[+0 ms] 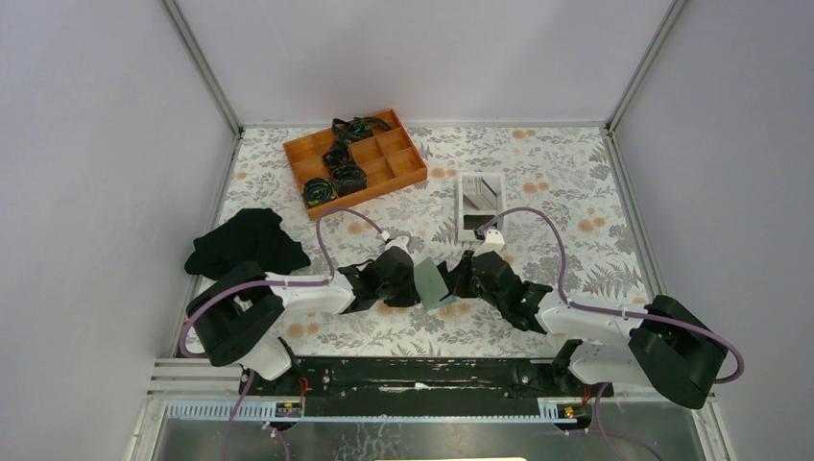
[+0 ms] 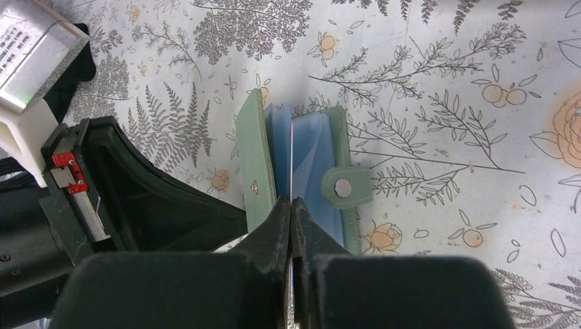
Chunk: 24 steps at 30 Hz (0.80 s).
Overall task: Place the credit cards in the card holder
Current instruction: Open the card holder at the center of the board.
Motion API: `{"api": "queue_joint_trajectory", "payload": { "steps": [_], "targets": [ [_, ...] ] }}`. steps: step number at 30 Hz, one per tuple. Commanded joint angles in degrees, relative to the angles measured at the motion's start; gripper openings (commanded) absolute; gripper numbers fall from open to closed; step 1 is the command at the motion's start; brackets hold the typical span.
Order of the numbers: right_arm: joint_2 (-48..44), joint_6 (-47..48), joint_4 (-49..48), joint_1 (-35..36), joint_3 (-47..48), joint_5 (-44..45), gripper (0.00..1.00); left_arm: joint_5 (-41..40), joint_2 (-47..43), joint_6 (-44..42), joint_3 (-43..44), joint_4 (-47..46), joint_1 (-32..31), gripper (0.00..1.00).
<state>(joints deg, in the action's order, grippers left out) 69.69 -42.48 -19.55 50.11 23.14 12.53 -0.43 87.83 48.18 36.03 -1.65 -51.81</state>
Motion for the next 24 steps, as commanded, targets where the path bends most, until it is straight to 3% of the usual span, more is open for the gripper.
{"api": "queue_joint_trajectory", "payload": {
  "steps": [1, 24],
  "targets": [
    [-2.6, 0.3, 1.6, -0.3, -0.4, 1.6, 0.00, -1.6, 2.0, -2.1, -2.0, 2.6, 0.6, 0.06],
    [3.1, -3.9, -8.5, -1.3, -2.5, -1.0, 0.00, -1.1, 2.2, -2.6, -2.5, 2.9, 1.0, 0.06]
  ]
}}
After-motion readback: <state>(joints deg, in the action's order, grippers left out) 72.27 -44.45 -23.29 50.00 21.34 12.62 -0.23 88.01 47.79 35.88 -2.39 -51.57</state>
